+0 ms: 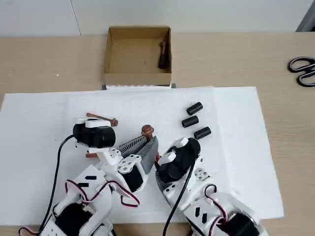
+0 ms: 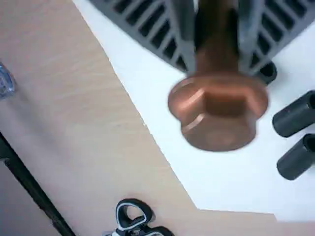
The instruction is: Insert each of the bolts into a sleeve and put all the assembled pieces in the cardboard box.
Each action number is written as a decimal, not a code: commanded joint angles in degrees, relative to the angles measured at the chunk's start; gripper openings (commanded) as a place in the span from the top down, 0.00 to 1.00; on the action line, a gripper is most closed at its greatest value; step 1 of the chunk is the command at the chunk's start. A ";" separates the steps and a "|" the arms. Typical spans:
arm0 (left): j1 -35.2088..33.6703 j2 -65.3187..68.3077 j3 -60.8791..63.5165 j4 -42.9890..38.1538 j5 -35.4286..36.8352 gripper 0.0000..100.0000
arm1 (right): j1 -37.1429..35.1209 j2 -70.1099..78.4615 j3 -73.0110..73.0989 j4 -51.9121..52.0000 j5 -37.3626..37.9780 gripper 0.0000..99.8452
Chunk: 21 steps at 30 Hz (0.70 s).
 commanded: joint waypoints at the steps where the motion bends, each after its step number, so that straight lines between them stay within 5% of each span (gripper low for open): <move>1: 1.49 -0.35 -0.40 3.60 -0.35 0.99 | 0.75 -0.48 -1.67 -3.82 -0.62 1.00; 21: 5.36 -0.35 -1.19 9.58 -2.55 0.98 | 6.99 -0.48 -1.67 -10.24 9.93 1.00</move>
